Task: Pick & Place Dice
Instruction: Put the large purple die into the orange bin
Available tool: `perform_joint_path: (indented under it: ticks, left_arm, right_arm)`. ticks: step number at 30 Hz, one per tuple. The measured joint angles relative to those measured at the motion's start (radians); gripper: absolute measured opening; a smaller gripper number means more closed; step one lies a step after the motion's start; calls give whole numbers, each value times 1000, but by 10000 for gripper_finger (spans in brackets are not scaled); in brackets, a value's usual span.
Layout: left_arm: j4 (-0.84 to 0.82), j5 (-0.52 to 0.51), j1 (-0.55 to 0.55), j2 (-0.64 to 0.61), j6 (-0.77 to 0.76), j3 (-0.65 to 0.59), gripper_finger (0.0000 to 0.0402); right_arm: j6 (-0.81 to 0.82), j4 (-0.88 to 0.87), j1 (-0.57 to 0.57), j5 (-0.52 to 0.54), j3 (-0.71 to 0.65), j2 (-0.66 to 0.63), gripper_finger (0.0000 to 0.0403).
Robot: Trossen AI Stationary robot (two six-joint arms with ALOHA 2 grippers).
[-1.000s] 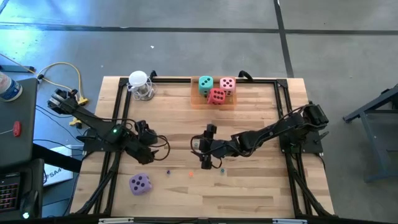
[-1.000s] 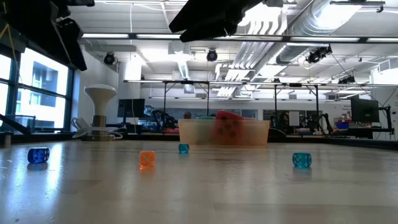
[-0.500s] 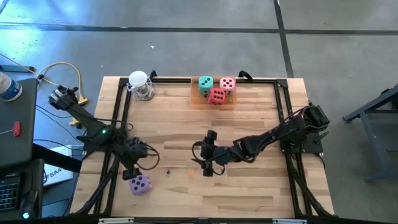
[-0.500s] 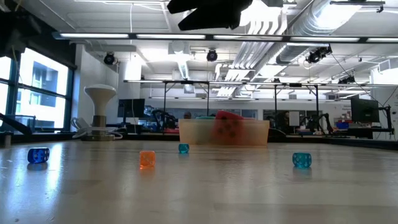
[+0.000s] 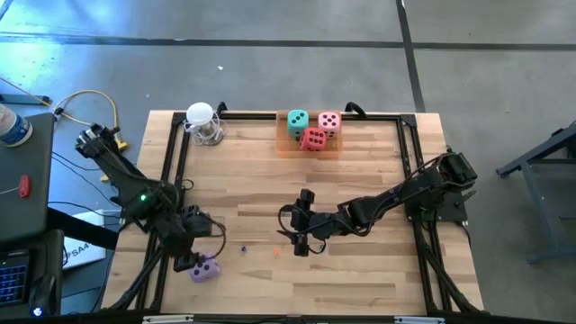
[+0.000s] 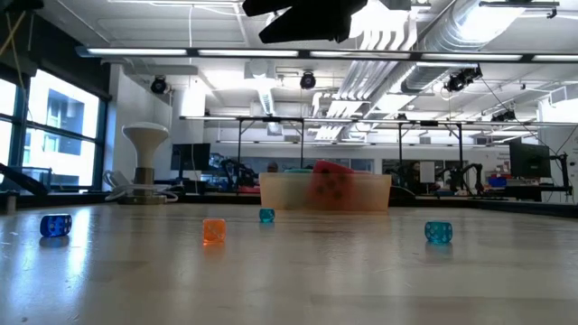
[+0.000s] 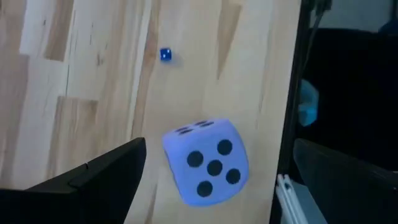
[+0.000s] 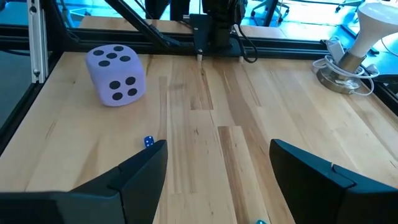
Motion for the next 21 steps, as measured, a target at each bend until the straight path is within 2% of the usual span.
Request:
perform_joint_path:
  ticks: [6,10,21]
  left_arm:
    - [-100,-2,-69,175,-88,81,397]
    - [-164,-71,-101,270,-185,138,397]
    - [-163,-65,-176,364,-450,148,397]
  right_arm:
    - [4,-3,19,0,0,0,275]
    - [4,1,34,0,0,0,275]
    - [-1,39,52,0,0,0,275]
